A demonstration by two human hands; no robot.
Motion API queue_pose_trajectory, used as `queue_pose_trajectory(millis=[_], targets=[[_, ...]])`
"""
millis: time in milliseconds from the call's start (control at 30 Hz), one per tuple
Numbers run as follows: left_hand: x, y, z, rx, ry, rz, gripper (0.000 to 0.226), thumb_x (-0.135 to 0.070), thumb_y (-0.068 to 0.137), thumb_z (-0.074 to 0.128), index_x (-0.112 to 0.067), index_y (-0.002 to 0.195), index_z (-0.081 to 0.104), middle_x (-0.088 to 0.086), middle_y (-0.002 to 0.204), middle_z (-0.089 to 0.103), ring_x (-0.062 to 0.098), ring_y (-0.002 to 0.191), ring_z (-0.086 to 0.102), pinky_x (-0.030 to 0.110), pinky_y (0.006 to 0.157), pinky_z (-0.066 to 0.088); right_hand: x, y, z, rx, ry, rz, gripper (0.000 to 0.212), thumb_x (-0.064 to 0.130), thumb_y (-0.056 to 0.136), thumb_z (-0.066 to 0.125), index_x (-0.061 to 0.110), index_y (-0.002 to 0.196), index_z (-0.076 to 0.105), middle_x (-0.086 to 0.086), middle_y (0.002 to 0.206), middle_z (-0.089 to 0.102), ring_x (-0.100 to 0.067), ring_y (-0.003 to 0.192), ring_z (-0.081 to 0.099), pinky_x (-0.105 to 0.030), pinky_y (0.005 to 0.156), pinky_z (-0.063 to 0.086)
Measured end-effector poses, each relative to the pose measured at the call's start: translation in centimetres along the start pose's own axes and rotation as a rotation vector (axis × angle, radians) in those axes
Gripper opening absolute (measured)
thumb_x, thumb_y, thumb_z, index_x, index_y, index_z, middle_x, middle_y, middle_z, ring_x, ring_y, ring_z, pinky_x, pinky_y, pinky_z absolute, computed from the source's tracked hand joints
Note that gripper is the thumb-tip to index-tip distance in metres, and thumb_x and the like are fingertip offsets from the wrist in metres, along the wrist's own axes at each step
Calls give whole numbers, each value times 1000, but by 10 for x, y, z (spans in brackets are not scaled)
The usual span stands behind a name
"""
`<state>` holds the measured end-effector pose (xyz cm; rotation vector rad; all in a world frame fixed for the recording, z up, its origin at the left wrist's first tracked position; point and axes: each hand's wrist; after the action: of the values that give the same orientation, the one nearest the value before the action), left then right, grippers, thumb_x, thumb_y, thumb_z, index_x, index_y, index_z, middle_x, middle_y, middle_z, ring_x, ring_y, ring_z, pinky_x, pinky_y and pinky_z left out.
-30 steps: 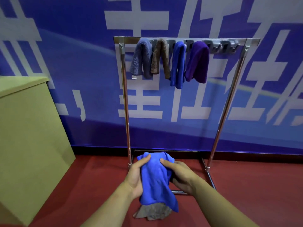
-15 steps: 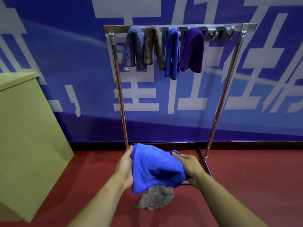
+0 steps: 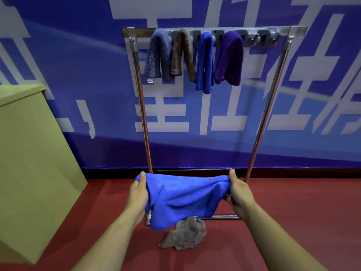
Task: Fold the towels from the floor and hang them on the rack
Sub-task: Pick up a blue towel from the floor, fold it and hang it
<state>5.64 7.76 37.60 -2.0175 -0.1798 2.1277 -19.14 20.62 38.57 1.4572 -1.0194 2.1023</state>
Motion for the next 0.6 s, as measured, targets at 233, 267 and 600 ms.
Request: queue_pose_trajectory(millis=[233, 267, 600], targets=[[0, 4, -11, 6, 126, 67, 49, -52, 101, 49, -10, 81, 63, 6, 66, 65, 20, 58, 55, 28, 49, 40, 1, 12, -16, -83, -74, -58, 46, 52, 98, 54, 9, 88, 66, -13, 78, 58, -26, 75, 48, -37, 66, 38], [1, 5, -11, 0, 71, 50, 45, -50, 101, 51, -11, 79, 61, 7, 66, 63, 20, 58, 53, 26, 48, 39, 1, 13, -16, -74, -78, -59, 43, 49, 98, 56, 9, 90, 67, -11, 77, 60, -24, 73, 49, -35, 65, 38], [8, 21, -12, 135, -244, 20, 16, 1, 97, 55, -5, 104, 68, 25, 113, 67, 32, 105, 62, 42, 98, 50, 1, 7, -15, 91, -140, -138, 24, 7, 102, 50, 18, 120, 63, -3, 105, 71, -17, 82, 64, -28, 62, 51]])
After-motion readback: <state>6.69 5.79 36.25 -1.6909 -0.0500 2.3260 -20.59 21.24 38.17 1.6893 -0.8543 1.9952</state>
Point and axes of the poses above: each hand's wrist, its own y-axis towards the middle knuckle, its own z-axis out of the palm, x = y × z
